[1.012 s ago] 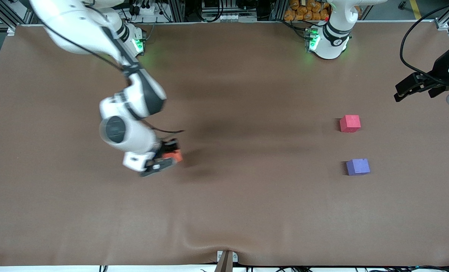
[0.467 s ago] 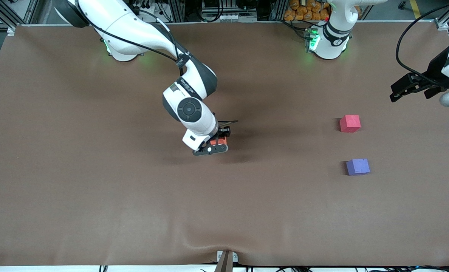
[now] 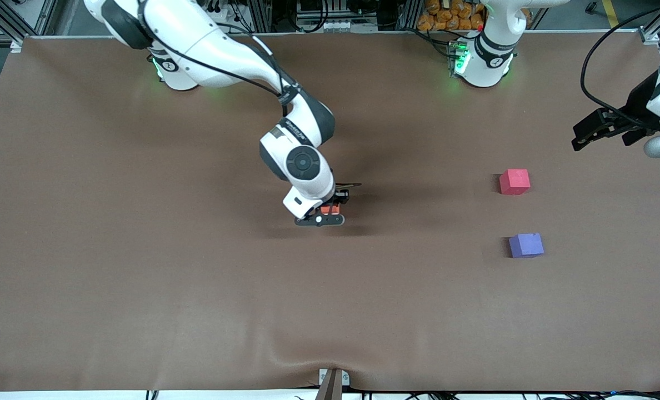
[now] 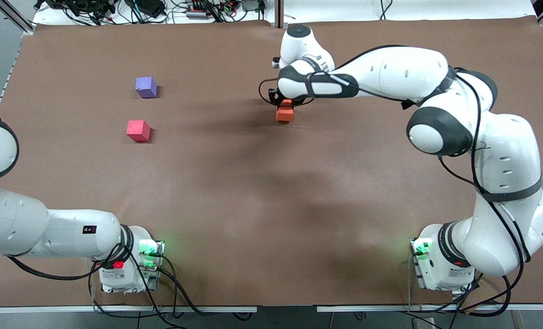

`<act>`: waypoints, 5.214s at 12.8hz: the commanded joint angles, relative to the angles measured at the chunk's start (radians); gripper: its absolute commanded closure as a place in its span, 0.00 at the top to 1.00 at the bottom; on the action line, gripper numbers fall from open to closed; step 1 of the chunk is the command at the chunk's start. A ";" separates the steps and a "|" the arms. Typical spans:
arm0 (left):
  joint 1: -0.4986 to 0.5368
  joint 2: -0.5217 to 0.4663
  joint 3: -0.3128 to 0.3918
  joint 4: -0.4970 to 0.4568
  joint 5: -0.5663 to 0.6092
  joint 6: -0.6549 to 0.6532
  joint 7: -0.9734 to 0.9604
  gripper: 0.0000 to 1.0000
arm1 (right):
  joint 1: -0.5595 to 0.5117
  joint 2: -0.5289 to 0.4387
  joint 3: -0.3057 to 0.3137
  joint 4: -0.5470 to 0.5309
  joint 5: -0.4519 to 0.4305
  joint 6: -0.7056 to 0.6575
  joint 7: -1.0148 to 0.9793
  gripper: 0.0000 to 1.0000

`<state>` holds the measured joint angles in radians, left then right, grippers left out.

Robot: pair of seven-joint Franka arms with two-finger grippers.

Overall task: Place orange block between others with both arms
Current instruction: 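Carry the orange cube with the right gripper toward the table middle, then set down the orange cube while the left gripper reaches toward it, then grasp the orange cube with the left gripper while the right gripper withdraws, then carry the orange cube with the left gripper toward the pink cube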

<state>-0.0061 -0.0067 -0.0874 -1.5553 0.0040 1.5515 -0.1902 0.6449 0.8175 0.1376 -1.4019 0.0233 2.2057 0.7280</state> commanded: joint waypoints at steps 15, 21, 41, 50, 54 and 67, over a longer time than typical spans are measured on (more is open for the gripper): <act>-0.307 0.393 -0.089 0.152 -0.010 0.243 -0.482 1.00 | -0.143 -0.135 -0.032 0.096 -0.016 -0.159 -0.002 1.00; -0.501 0.634 -0.092 0.207 -0.015 0.531 -0.575 1.00 | -0.347 -0.341 -0.035 -0.069 -0.016 -0.277 -0.224 1.00; -0.660 0.849 -0.078 0.201 0.004 0.642 -0.468 1.00 | -0.626 -0.851 -0.211 -0.195 -0.009 -0.756 -0.768 1.00; -0.661 0.841 -0.077 0.205 0.004 0.598 -0.502 1.00 | -0.646 -0.850 -0.213 -0.134 -0.006 -0.759 -0.783 1.00; -0.655 0.824 -0.078 0.205 0.004 0.575 -0.508 1.00 | -0.649 -0.847 -0.213 -0.134 -0.006 -0.752 -0.786 1.00; -0.669 0.876 -0.080 0.212 -0.012 0.610 -0.673 0.71 | -0.651 -0.837 -0.214 -0.128 -0.008 -0.759 -0.773 1.00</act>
<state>-0.6696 0.8643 -0.1687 -1.3536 0.0016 2.1544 -0.8364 0.0138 -0.0260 -0.0867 -1.5511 0.0118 1.4613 -0.0438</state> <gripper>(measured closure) 0.176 0.000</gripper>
